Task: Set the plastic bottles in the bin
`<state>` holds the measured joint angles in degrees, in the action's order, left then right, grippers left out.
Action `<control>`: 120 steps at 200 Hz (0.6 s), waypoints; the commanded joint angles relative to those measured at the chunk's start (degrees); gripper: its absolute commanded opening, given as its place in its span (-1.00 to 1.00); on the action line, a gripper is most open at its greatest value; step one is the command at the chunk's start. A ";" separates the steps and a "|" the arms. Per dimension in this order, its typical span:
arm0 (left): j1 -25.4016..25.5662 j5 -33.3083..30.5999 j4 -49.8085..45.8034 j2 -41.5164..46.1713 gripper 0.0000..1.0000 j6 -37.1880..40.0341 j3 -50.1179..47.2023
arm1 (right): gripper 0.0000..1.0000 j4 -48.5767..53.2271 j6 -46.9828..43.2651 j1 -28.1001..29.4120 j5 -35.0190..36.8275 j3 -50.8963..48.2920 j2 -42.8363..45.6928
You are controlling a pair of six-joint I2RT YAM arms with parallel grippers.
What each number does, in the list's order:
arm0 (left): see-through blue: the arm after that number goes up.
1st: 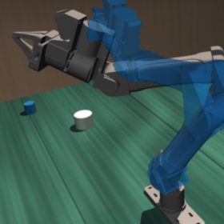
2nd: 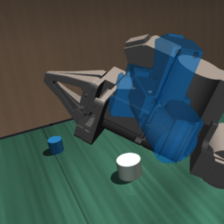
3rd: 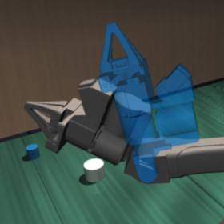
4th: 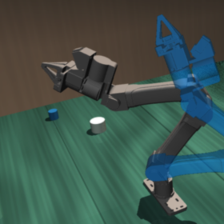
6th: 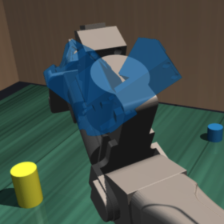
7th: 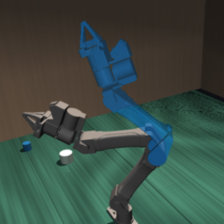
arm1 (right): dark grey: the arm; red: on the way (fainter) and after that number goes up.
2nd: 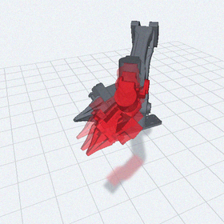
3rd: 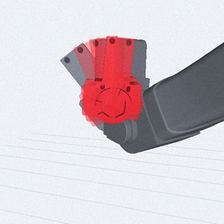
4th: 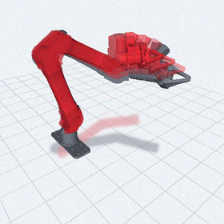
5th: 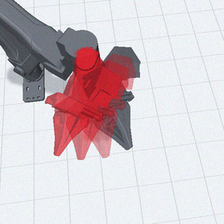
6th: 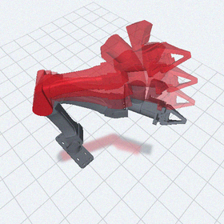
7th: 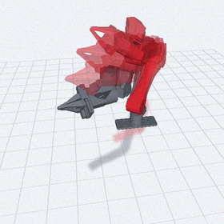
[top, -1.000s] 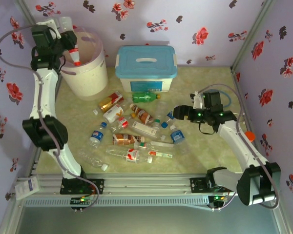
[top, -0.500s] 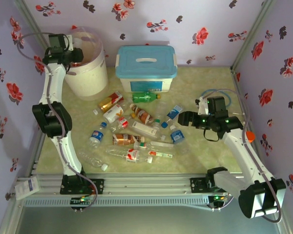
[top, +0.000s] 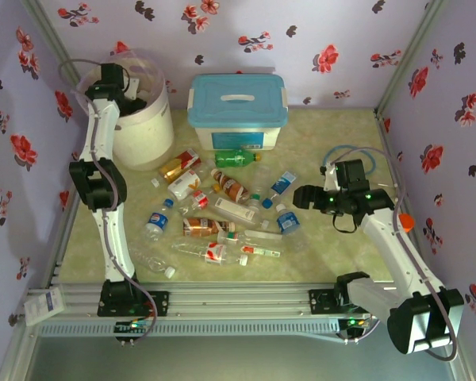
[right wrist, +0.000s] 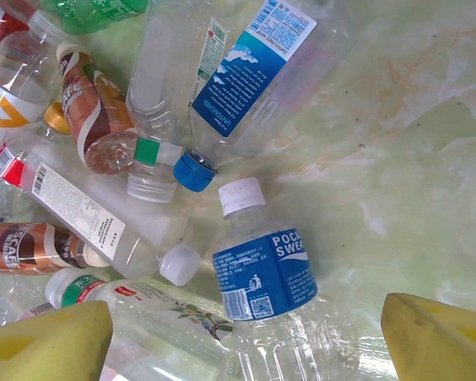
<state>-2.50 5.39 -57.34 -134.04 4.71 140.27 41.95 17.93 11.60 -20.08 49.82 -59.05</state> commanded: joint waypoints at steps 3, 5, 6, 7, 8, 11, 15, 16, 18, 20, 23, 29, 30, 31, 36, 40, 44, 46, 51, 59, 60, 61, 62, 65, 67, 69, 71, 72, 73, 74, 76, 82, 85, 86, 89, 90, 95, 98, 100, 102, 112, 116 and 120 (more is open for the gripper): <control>-0.19 -2.54 -11.30 -0.88 -0.24 2.13 0.69 | 0.77 0.47 -1.41 -0.43 1.49 0.37 -0.21; -0.15 -2.54 -11.65 -0.81 -0.24 2.14 0.46 | 0.77 0.40 -1.41 -0.43 1.45 0.39 -0.24; -0.14 -2.56 -11.83 -0.75 -0.24 2.19 0.41 | 0.78 0.41 -1.41 -0.43 1.45 0.33 -0.26; -0.14 -2.57 -12.00 -0.73 -0.24 2.21 0.30 | 0.77 0.36 -1.41 -0.43 1.40 0.35 -0.23; -0.18 -2.57 -12.09 -0.71 -0.24 2.22 0.24 | 0.77 0.34 -1.41 -0.43 1.38 0.35 -0.21; -0.17 -2.70 -12.64 -0.58 -0.24 2.29 -0.13 | 0.77 0.26 -1.41 -0.43 1.24 0.30 -0.27; -0.20 -2.97 -13.21 -0.34 -0.24 2.27 -0.58 | 0.78 0.17 -1.41 -0.43 1.11 0.33 -0.36; -0.21 -3.03 -13.36 -0.30 -0.24 2.25 -0.73 | 0.77 0.11 -1.41 -0.43 1.10 0.30 -0.36; -0.15 -3.13 -13.64 -0.16 -0.24 2.19 -0.90 | 0.77 0.09 -1.41 -0.43 1.12 0.28 -0.45; -0.18 -3.18 -13.88 0.01 -0.24 2.16 -1.23 | 0.77 0.07 -1.41 -0.43 1.03 0.28 -0.50; -0.17 -3.33 -14.24 0.25 -0.24 2.15 -1.82 | 0.77 -0.07 -1.41 -0.43 0.93 0.23 -0.57; -0.13 -3.24 -14.88 1.01 -0.24 1.88 -3.01 | 0.78 -0.24 -1.30 -0.45 0.74 0.17 -0.63; -0.13 -3.30 -14.98 1.16 -0.24 1.84 -3.30 | 0.78 -0.27 -1.31 -0.44 0.70 0.18 -0.67; -0.13 -3.29 -14.99 1.24 -0.24 1.77 -3.58 | 0.78 -0.32 -1.32 -0.44 0.72 0.14 -0.70; -0.13 -3.31 -14.94 2.21 -0.23 1.52 -5.21 | 0.77 -0.45 -1.26 -0.44 0.55 -0.04 -0.70; -0.15 -3.34 -14.75 3.05 -0.23 1.27 -6.78 | 0.77 -0.53 -1.24 -0.43 0.59 -0.12 -0.73; -0.19 -3.47 -14.25 4.01 -0.23 0.94 -8.44 | 0.77 -0.60 -1.15 -0.43 0.63 -0.16 -0.88; -0.17 -3.57 -14.10 4.50 -0.23 0.79 -9.25 | 0.77 -0.57 -1.08 -0.43 0.69 -0.21 -0.96; -0.15 -3.80 -13.21 5.58 -0.23 0.44 -11.63 | 0.77 -0.59 -0.89 -0.43 0.73 -0.22 -1.08; -0.10 -3.89 -12.08 7.51 -0.21 0.02 -14.99 | 0.77 -0.35 -0.65 -0.45 1.09 -0.33 -1.32; -0.12 -3.98 -11.95 7.76 -0.21 0.03 -15.44 | 0.77 -0.36 -0.64 -0.44 1.13 -0.38 -1.37; -0.08 -4.02 -11.80 8.06 -0.21 -0.01 -15.89 | 0.77 -0.28 -0.63 -0.44 1.16 -0.40 -1.44; -0.11 -4.05 -11.73 8.34 -0.21 0.01 -16.38 | 0.77 -0.25 -0.62 -0.44 1.12 -0.42 -1.47; -0.10 -4.21 -11.30 9.06 -0.21 -0.04 -17.29 | 0.77 -0.15 -0.63 -0.43 1.07 -0.31 -1.58; -0.06 -4.32 -11.06 9.47 -0.21 -0.14 -18.27 | 0.77 -0.06 -0.62 -0.43 1.15 -0.27 -1.66; -0.01 -4.40 -10.76 9.82 -0.21 -0.21 -19.11 | 0.77 0.07 -0.73 -0.45 0.97 -0.26 -1.75; 0.03 -4.48 -10.57 10.32 -0.21 -0.27 -19.85 | 0.77 0.24 -0.78 -0.44 0.95 -0.23 -1.72; -0.01 -4.54 -10.50 10.53 -0.21 -0.29 -20.16 | 0.77 0.45 -0.79 -0.44 1.02 -0.20 -1.84; -0.03 -4.61 -10.37 10.76 -0.21 -0.30 -20.54 | 0.76 0.56 -0.75 -0.43 1.14 -0.18 -1.85; 0.01 -4.69 -10.22 10.96 -0.21 -0.35 -20.90 | 0.76 0.66 -0.73 -0.43 1.21 -0.17 -1.86; -0.03 -4.82 -10.00 11.31 -0.21 -0.41 -21.61 | 0.76 1.00 -0.71 -0.37 1.30 -0.10 -1.95; 0.00 -5.15 -9.26 12.54 -0.20 -0.62 -23.68 | 0.76 2.10 -0.61 -0.36 2.14 0.22 -2.20; -0.03 -5.25 -9.00 13.02 -0.20 -0.65 -24.63 | 0.75 2.82 -0.62 -0.39 2.69 0.41 -2.37; 0.01 -5.27 -8.83 13.19 -0.20 -0.66 -24.92 | 0.75 3.06 -0.62 -0.37 2.90 0.47 -2.38; 0.00 -5.30 -8.55 13.65 -0.19 -0.70 -25.81 | 0.75 3.71 -0.69 -0.35 3.61 0.65 -2.43; -0.02 -5.34 -8.48 13.81 -0.19 -0.68 -26.08 | 0.75 3.95 -0.70 -0.35 3.89 0.73 -2.54; 0.02 -5.26 -7.89 14.46 -0.18 -0.73 -27.38 | 0.75 5.03 -0.84 -0.35 5.01 0.93 -2.70; -0.04 -5.23 -7.72 14.84 -0.18 -0.79 -28.08 | 0.74 5.74 -0.88 -0.35 5.72 1.04 -2.74; -0.04 -5.28 -7.57 14.99 -0.17 -0.85 -28.46 | 0.74 6.16 -0.93 -0.35 6.07 1.10 -2.74; -0.02 -5.23 -7.49 15.13 -0.16 -0.87 -28.73 | 0.74 6.55 -0.96 -0.39 6.45 1.14 -2.83; 0.01 -5.21 -6.76 15.78 -0.11 -1.09 -30.58 | 0.72 8.21 -0.91 -0.26 7.28 1.15 -2.95; 0.03 -5.11 -6.51 15.90 -0.09 -1.11 -31.16 | 0.71 8.70 -0.76 -0.18 7.25 1.03 -2.97; -0.02 -4.95 -6.29 15.94 -0.06 -1.08 -31.71 | 0.71 9.11 -0.57 -0.07 7.17 0.90 -2.96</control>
<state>-2.50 1.23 -64.82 -121.97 4.69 111.57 45.15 17.96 11.60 -16.51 49.82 -61.80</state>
